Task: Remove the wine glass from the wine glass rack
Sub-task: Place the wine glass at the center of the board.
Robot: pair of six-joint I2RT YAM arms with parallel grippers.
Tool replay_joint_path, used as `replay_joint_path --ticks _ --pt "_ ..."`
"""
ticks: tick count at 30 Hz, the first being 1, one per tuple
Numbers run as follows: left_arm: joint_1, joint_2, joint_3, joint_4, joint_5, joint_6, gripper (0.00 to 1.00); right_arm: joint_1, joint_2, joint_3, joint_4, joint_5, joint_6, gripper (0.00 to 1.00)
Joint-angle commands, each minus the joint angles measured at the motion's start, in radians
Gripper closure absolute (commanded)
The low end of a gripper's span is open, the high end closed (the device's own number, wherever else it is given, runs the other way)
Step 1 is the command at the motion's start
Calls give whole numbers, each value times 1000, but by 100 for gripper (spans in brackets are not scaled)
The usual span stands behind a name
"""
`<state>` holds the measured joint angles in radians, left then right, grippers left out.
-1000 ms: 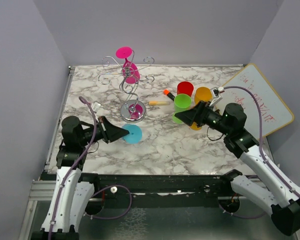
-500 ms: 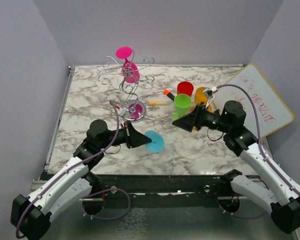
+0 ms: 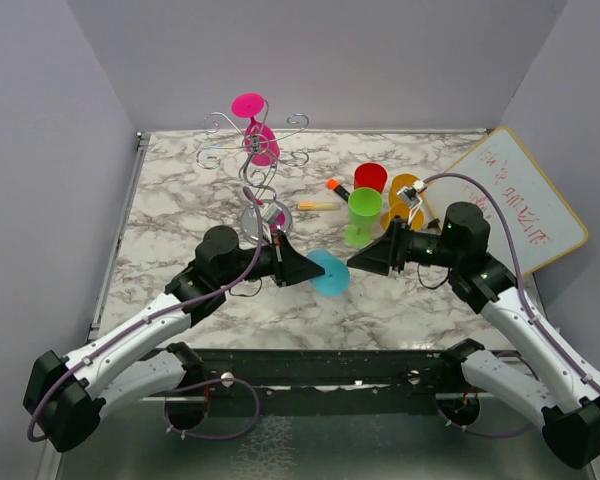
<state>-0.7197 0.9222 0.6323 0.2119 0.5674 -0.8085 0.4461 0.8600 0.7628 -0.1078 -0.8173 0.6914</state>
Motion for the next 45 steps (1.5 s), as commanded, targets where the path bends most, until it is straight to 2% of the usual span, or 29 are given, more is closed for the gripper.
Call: replay_joint_path --ticks 1,5,12,13,20,24,25,27,29,32,34,37,42,43,44,45 --pt "-41 -10 24 52 -74 -4 100 9 20 35 -86 -64 -36 39" --pt "-52 -19 24 59 -89 -8 100 9 48 9 -75 -88 -4 55" --pt "-100 24 36 68 -128 -23 100 8 36 4 -51 -147 -11 57" --pt "-107 21 34 71 -137 -23 100 9 33 -4 -40 -155 -6 60" --pt "-110 -11 18 78 -172 -6 100 9 40 -54 1 -136 12 97" --pt "-111 -28 -8 78 -158 -22 100 9 2 -80 97 -143 55 99" --pt "-110 -30 -15 78 -157 -27 97 8 -6 -81 120 -148 54 99" --pt "-111 -31 -21 77 -136 -29 81 8 -12 -75 126 -163 38 99" --pt "-110 -22 -4 43 -98 -1 73 8 -10 -66 111 -169 9 99" --pt "-112 3 44 -37 -25 65 72 8 -6 -52 32 -142 -49 99" --pt "-111 23 67 -60 34 84 72 9 -4 -61 45 -135 -34 99" --pt "-112 51 85 -81 78 95 77 8 -8 -86 128 -154 21 99" --pt "-112 79 123 -164 94 147 87 8 -25 -50 9 -93 -73 99" --pt "-112 78 128 -178 88 158 90 9 -25 -50 1 -94 -77 99" --pt "-112 74 131 -191 81 168 98 8 -25 -49 -1 -96 -78 99" --pt "-112 69 133 -198 70 175 100 9 -24 -49 -4 -101 -77 99"
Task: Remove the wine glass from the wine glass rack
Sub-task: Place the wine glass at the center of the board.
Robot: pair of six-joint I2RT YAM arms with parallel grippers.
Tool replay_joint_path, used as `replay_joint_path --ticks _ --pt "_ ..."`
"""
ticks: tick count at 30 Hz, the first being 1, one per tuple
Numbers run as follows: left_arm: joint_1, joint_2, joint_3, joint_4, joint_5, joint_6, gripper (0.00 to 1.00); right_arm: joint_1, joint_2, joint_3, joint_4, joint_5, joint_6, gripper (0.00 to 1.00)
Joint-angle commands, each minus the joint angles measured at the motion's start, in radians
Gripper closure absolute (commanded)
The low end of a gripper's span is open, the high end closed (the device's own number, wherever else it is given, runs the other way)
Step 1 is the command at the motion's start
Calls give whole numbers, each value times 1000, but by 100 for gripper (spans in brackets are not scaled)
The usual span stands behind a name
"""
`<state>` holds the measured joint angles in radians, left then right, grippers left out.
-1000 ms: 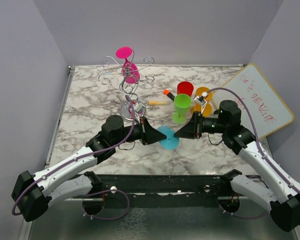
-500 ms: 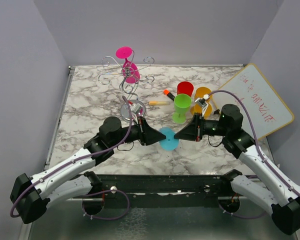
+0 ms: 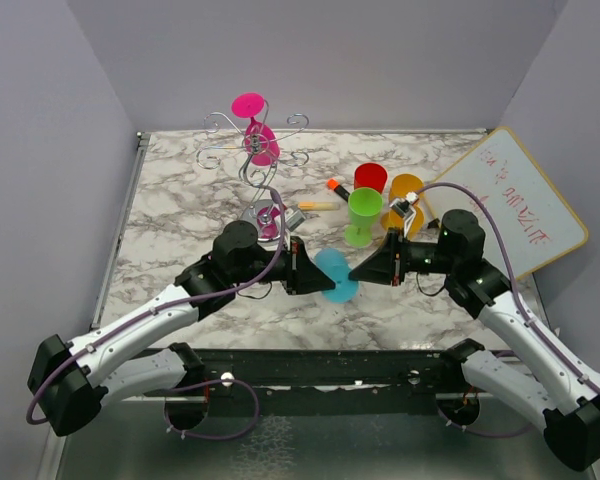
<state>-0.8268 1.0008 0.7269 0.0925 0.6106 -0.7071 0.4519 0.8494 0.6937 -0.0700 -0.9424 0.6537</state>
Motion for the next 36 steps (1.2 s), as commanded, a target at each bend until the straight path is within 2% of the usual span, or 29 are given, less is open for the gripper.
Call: replay_joint_path --ticks 1,3,8,10,15,18,22,28,32,36 --pt "-5 -18 35 -82 18 79 100 3 -14 23 -46 22 -40 99" --pt "-7 -40 29 -82 13 108 100 2 -18 28 -49 22 -40 99" --pt "-9 -76 22 -90 63 158 100 2 -22 29 -12 38 34 56" --pt "-11 -84 21 -102 86 167 100 3 -11 31 12 27 65 46" --pt "-29 -152 -35 -115 76 221 100 3 0 86 -50 100 19 39" --pt "-54 -241 -89 -116 49 310 100 3 -11 112 -76 173 5 38" --pt "-67 -346 -152 -115 -9 419 100 2 21 167 -117 187 -4 38" --pt "-70 -381 -178 -115 66 604 100 2 93 187 -142 217 3 38" --pt "-71 -384 -192 -115 214 801 100 3 107 165 -116 195 17 38" --pt "-71 -406 -213 -117 282 932 100 3 96 152 -112 211 18 37"
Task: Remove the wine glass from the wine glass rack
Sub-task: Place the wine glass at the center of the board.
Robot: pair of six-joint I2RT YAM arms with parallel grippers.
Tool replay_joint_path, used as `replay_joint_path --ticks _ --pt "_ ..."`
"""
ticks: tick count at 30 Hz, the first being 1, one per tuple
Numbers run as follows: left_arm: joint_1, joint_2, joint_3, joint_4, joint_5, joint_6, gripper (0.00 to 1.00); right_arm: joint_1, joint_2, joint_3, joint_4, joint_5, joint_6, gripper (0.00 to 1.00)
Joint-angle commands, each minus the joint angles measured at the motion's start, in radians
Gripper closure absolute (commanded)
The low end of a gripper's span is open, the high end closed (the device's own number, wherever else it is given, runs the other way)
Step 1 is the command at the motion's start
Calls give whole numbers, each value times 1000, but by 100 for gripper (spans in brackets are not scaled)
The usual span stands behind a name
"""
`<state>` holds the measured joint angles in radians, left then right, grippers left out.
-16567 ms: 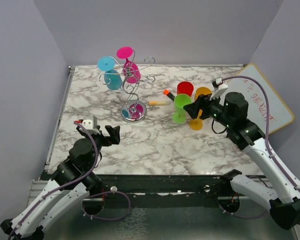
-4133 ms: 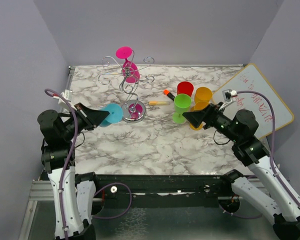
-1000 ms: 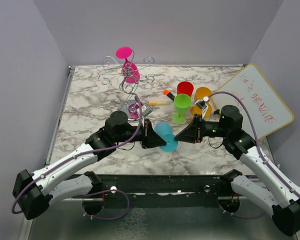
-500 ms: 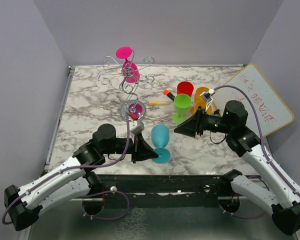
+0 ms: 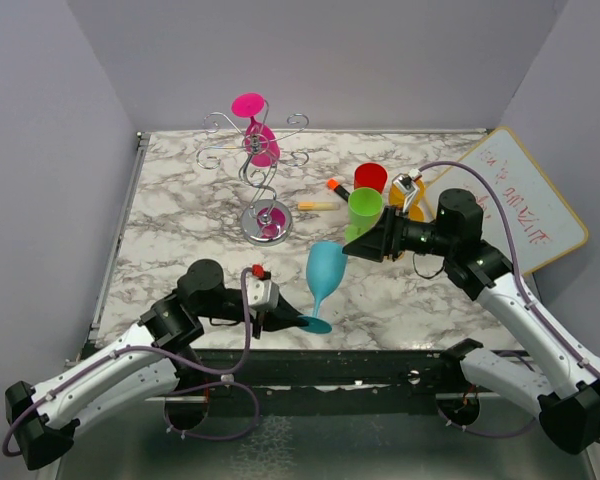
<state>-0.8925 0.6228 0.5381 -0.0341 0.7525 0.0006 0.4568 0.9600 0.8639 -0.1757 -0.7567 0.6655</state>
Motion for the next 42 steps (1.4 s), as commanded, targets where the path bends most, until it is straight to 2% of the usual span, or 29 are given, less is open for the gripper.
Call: replay_joint_path --ticks 1,6,12,14,18,21,30,36,40,42 --pt "-5 -34 -27 10 144 240 100 -2 -17 -19 -9 26 2 37" --pt "-5 -61 -40 1 171 277 100 -1 -22 -15 -11 48 -14 36" --pt "-5 -81 -35 -98 175 368 100 -1 15 27 -16 18 -62 36" --pt "-5 -83 -33 -123 160 385 100 -2 47 49 -7 -50 -84 36" --pt "-5 -82 -37 -146 142 406 100 -2 133 82 32 -299 -100 37" --pt "-5 -69 -41 -157 144 426 100 -2 182 101 10 -409 -123 40" --pt "-5 -26 -30 -155 135 492 100 -3 214 132 -30 -584 -164 51" --pt "-5 26 -12 -156 129 525 100 -2 225 120 -57 -599 -178 54" --pt "-5 23 -9 -156 109 544 100 -2 231 113 -65 -627 -184 62" --pt "-5 24 -8 -156 113 547 100 -3 235 118 -79 -632 -192 63"
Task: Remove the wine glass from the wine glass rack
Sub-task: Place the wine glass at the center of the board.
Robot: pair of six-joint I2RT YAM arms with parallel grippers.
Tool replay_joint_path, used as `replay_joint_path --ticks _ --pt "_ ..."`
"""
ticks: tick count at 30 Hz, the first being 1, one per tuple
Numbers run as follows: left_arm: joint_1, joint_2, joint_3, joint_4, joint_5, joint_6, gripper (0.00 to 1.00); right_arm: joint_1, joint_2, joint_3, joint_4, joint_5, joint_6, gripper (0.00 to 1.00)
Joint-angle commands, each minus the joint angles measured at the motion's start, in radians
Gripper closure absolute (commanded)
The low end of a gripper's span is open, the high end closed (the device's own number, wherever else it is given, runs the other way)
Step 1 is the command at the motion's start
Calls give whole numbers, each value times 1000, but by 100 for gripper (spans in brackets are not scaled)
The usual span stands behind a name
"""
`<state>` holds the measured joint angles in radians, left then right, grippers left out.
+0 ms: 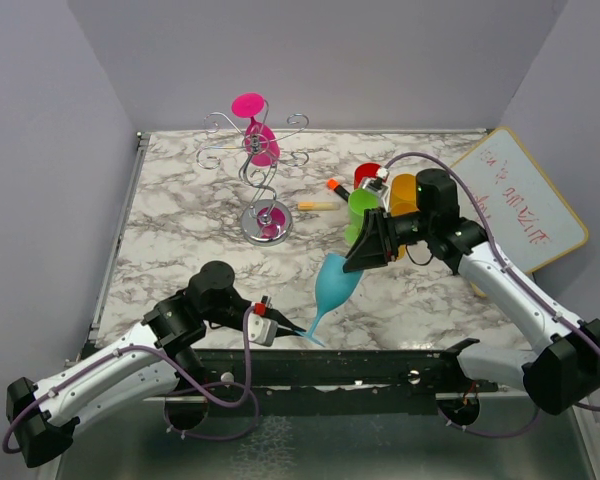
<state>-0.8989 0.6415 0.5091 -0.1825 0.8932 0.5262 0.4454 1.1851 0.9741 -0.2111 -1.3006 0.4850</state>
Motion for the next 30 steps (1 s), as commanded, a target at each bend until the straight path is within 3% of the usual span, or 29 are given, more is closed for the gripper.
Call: replay_joint_path --ticks 1,7,10,18,25,30 --pt "1 6 22 -7 -28 23 100 9 12 10 -51 -92 -18 64" --pt "1 15 29 -8 -48 41 100 10 38 16 -109 -72 -39 66" --pt "1 41 45 -8 -70 32 100 10 59 13 -113 -67 -24 74" --pt "1 59 47 -7 -55 43 100 10 44 21 -134 -63 -22 82" --pt "1 41 25 -7 -64 25 100 10 9 -13 -135 -18 -6 98" --pt "1 38 14 13 -112 1 97 10 -23 -36 -90 13 27 99"
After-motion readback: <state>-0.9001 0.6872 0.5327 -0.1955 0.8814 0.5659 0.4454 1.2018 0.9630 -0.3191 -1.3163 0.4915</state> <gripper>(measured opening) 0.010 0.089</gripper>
